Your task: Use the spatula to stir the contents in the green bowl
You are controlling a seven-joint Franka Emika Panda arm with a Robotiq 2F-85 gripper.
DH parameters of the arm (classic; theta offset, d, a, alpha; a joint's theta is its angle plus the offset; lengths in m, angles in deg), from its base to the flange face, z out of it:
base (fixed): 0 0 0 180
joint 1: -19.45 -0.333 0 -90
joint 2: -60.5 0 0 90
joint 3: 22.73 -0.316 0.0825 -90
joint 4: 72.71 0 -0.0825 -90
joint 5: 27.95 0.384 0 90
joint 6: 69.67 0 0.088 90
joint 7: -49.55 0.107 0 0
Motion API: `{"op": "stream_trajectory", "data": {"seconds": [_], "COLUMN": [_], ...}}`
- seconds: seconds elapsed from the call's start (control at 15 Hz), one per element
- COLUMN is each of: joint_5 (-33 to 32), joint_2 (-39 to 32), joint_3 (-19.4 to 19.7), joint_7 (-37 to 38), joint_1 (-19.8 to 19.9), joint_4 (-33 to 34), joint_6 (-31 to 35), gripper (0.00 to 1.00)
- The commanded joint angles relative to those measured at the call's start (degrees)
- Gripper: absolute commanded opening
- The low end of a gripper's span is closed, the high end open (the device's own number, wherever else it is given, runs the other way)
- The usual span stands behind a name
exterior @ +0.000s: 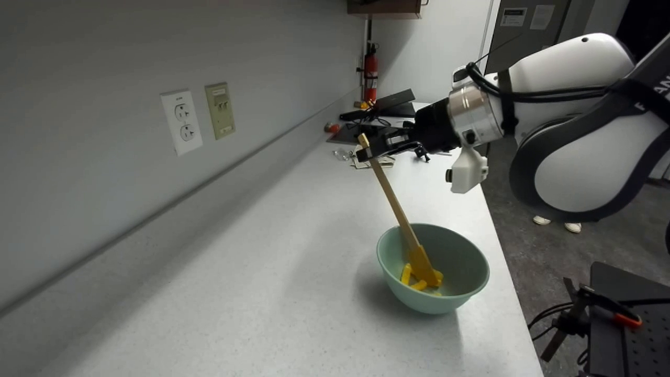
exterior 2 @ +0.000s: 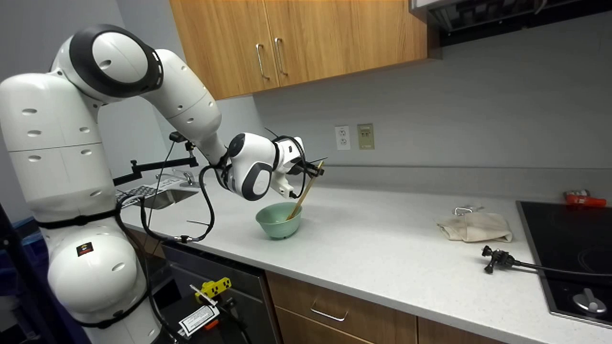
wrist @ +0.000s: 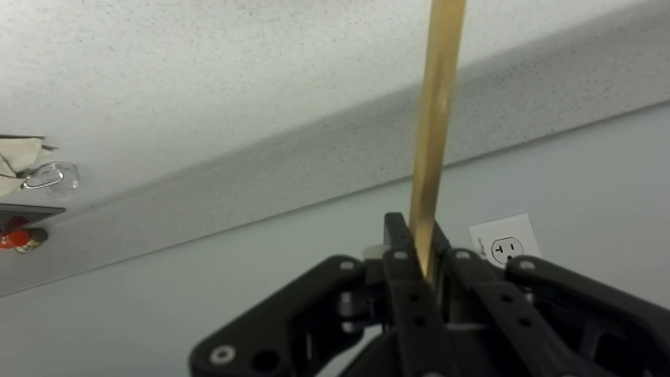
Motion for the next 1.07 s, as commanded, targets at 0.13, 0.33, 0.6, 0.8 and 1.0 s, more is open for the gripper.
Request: {"op": "stream_trajectory", "data": {"seconds": [0.13,0.33,0.6,0.8,1.0], "joint_5": [-0.09,0.38,1.00,1.95,4.17], "joint_2": [0.18,1.15,1.44,1.61,2.36], "joint_3": [-0.24,-0.44,-0.47,-0.22,0.37], "joint_7": [2.35,4.38,6.46,6.71,5.45], "joint_1": [0.04,0.09,0.03,-0.12,-0.59], "joint_4": [-0.02,-0.22,0.38,0.48,0.48], "joint_6": [-0.73,-4.90,-8.16,-9.95,-12.14], "gripper": [0.02,0.02,0.07,0.40,0.64]}}
